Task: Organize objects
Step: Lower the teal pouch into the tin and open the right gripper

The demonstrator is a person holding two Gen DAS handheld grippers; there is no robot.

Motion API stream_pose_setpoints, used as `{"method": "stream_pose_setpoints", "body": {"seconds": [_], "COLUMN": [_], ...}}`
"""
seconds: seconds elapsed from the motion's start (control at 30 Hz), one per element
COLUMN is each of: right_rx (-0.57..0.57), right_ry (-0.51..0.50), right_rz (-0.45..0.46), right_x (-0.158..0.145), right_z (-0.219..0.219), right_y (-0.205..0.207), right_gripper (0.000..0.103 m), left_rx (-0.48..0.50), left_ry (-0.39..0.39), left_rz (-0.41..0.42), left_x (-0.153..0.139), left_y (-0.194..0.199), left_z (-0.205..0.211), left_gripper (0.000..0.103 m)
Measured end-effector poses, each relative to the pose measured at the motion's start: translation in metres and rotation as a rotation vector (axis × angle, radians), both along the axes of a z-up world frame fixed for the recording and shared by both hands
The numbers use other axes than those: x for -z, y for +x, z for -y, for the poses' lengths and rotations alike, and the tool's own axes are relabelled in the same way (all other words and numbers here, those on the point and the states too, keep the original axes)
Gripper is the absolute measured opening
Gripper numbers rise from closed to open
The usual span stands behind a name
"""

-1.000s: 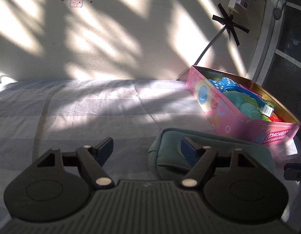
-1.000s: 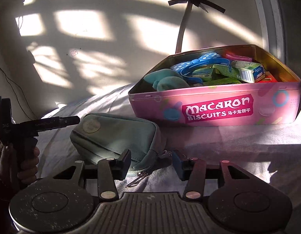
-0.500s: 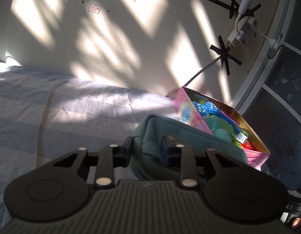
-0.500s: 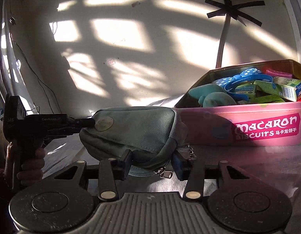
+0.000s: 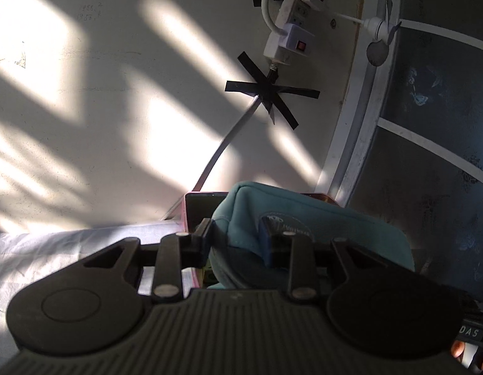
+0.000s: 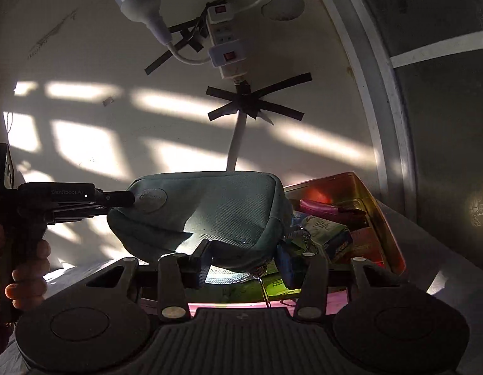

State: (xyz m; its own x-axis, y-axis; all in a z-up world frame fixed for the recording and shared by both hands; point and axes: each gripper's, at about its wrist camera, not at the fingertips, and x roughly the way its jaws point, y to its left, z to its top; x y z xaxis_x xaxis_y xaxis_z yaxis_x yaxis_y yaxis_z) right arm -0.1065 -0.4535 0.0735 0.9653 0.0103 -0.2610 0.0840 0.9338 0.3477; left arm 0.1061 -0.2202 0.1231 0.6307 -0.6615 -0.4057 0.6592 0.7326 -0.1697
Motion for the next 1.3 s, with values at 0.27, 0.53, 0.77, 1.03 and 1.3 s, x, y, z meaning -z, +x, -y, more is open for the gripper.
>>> {"method": "stream_pose_setpoints", "body": {"seconds": [0.27,0.53,0.77,1.03,1.3], "right_rx": [0.178,0.24,0.242,0.197,0.132], "right_ry": [-0.088,-0.067,-0.032,-0.009,0.022], "right_rz": [-0.006,0.096,0.12,0.084,0.004], "right_x": [0.018,0.012,0.01,0.007,0.015], "right_z": [0.024,0.02,0.0,-0.025,-0.054], "right_y": [0.037,0.007,-0.037,-0.056,-0.055], "right_gripper": [0.068,0.068,0.068,0.068,0.068], "left_rx": [-0.099,-0.136,-0.143,-0.223,-0.325], "left_ry": [0.242,0.345,0.329,0.332,0.32], "left_rz": [0.026,0.185,0.138,0.088,0.042], "left_x": [0.036,0.016,0.011,0.026,0.046], "left_y": [0.018,-0.035,-0.075,-0.095,-0.108], "left_z": [0.064,0.062,0.031,-0.016,-0.065], "left_gripper": [0.045,0.074,0.081,0.089,0.094]}}
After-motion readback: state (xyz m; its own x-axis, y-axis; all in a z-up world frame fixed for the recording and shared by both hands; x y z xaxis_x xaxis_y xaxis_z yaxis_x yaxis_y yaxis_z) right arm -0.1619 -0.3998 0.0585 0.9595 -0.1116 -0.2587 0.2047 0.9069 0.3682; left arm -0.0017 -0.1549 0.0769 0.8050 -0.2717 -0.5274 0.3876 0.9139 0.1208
